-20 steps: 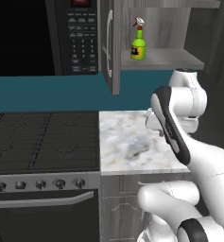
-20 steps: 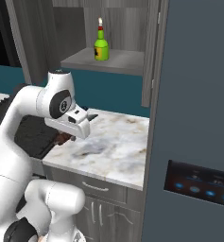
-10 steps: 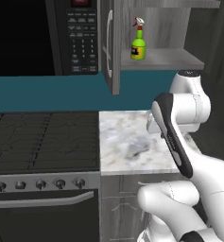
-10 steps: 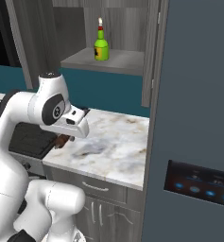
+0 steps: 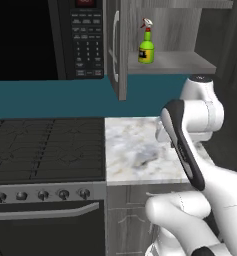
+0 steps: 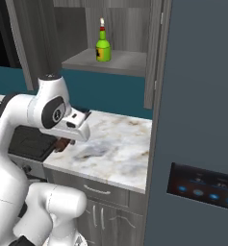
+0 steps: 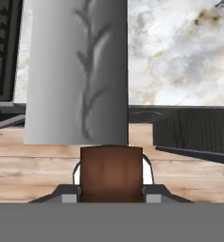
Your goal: Move the cutting board and knife to the sink. Then move spray from the cabinet to the counter.
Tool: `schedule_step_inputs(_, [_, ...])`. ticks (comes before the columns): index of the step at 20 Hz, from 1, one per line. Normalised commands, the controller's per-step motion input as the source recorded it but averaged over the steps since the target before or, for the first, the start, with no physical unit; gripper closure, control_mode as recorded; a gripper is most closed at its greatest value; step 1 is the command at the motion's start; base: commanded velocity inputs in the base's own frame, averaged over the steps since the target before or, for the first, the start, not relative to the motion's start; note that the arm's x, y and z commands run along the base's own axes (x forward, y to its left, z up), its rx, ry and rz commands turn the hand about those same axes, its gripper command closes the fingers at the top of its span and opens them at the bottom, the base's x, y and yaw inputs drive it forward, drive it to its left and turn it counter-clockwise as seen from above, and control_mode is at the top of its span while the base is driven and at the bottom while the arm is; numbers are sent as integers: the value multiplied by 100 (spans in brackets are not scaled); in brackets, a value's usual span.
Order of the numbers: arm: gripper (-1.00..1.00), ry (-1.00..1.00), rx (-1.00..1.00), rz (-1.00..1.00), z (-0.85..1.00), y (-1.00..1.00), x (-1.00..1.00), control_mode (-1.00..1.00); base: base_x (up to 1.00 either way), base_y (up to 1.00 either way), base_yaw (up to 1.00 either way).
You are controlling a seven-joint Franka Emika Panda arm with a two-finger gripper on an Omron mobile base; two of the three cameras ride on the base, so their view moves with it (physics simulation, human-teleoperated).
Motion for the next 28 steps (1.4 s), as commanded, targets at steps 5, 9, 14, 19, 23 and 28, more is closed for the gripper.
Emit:
schedule_step_inputs(5, [100, 0, 0, 0, 0, 1, -9, 100, -50, 20, 0])
schedule_step_inputs(9, [100, 0, 0, 0, 0, 0, 0, 100, -64, 71, 0])
schedule_step_inputs(14, [100, 0, 0, 0, 0, 0, 0, 100, -37, 99, 8])
schedule_step_inputs(19, [100, 0, 0, 0, 0, 0, 0, 100, -4, 100, 43])
schedule_step_inputs(23, [100, 0, 0, 0, 0, 0, 0, 100, 0, 100, 51])
schedule_step_inputs(28, [100, 0, 0, 0, 0, 0, 0, 100, 0, 100, 47])
